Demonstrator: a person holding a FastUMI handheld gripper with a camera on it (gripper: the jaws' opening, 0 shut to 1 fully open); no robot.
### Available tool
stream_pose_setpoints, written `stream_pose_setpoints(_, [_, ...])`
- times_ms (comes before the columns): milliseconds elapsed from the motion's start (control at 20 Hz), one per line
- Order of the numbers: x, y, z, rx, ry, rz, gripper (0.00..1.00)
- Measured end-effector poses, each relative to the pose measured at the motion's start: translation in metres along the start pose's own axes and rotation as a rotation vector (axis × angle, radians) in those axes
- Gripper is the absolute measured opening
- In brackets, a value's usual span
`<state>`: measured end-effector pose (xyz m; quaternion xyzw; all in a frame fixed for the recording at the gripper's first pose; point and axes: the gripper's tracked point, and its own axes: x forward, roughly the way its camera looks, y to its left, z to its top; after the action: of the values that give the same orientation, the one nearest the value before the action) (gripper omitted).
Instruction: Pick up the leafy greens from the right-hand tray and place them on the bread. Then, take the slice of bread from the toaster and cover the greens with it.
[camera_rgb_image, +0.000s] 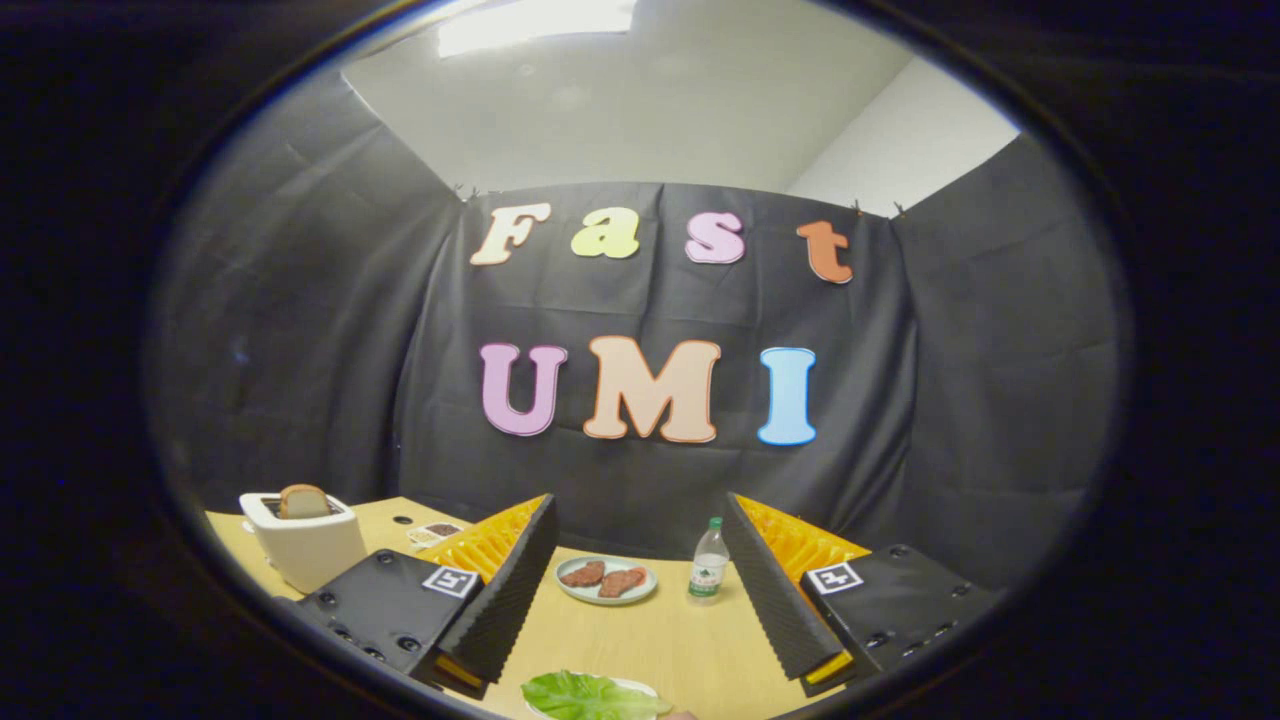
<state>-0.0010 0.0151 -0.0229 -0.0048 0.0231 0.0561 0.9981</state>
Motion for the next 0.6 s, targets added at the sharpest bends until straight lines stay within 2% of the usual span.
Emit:
stream_pose_setpoints(100, [0.004, 0.008, -0.009, -0.005, 0.024, 0.06, 1.0])
stream_pose_setpoints(250, [0.011, 0.002, -0.028, -0.021, 0.069, 0.099, 1.0])
stream_pose_setpoints(600, [0.019, 0.014, -0.086, -0.077, 0.253, 0.28, 1.0])
